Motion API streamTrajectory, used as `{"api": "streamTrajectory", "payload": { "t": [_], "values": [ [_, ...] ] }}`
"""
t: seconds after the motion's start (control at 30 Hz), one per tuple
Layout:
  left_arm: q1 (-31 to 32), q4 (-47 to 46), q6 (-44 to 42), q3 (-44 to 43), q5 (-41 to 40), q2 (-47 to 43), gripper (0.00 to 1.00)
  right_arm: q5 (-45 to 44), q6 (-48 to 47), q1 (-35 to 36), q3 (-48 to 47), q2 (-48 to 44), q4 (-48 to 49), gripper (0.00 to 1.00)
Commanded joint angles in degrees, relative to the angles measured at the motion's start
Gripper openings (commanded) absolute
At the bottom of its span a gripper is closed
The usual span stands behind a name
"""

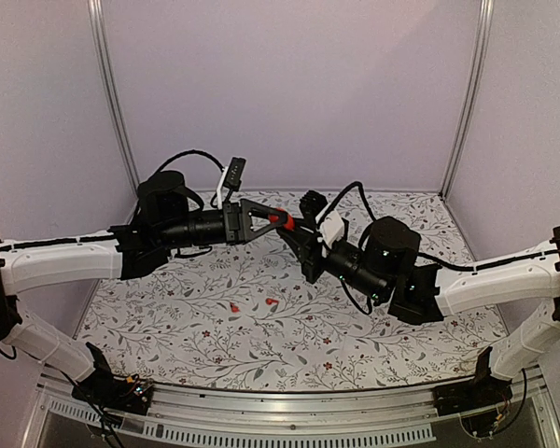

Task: Insert the wireless bluetooth earbuds into the charging case
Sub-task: Pass from the right arm to the left, then pass from the left arm to the right

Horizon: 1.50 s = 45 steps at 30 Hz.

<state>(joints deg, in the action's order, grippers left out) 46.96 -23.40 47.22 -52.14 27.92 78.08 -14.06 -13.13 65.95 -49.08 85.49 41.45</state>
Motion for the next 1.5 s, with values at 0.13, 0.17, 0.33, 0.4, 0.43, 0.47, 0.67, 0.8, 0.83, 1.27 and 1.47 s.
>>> {"api": "streamTrajectory", "payload": {
  "t": [0.13,0.17,0.33,0.4,0.43,0.47,0.67,0.8,0.83,1.27,1.47],
  "values": [
    [-0.33,-1.65,0.74,-1.39,0.62,1.21,0.54,0.62,-1.39,0.21,0.39,-0.15,0.48,0.12],
    [-0.33,-1.59,0.8,-1.39,0.56,1.23,0.54,0.64,-1.64,0.35,0.39,-0.08,0.47,0.12],
    [-0.54,-1.3,1.37,-1.52,0.31,1.45,0.53,0.41,-2.74,0.58,0.39,0.27,0.39,0.12],
    [-0.59,-1.14,1.34,-1.39,0.12,1.37,0.49,0.35,-2.95,0.6,0.39,0.29,0.43,0.12],
    [-0.58,-1.02,1.38,-1.37,0.01,1.37,0.47,0.24,-3.03,0.66,0.39,0.29,0.43,0.12],
    [-0.58,-0.88,1.26,-1.41,-0.01,1.36,0.45,0.12,-3.09,0.67,0.32,0.41,0.41,0.12],
    [-0.7,0.2,-0.06,-1.55,-0.23,1.29,0.41,-0.08,-3.24,0.67,0.26,0.46,0.23,0.2],
    [-0.72,1.78,-1.69,-1.81,-0.77,1.36,0.4,-0.75,-2.83,0.67,-0.1,0.38,-0.01,0.34],
    [-0.7,2.26,-2.08,-1.9,-1.08,1.37,0.4,-0.77,-2.66,0.71,-0.24,0.33,-0.16,0.36],
    [-0.2,7.27,-6.25,-3.29,-4.59,1.23,0.39,-1.69,-2.61,0.67,-2.74,1.89,-4.26,0.29],
    [0.52,7.47,-6.72,-3.84,-4.75,1.46,0.39,-2.32,-2.4,0.67,-3.64,2.37,-5.36,0.31]
  ]
}}
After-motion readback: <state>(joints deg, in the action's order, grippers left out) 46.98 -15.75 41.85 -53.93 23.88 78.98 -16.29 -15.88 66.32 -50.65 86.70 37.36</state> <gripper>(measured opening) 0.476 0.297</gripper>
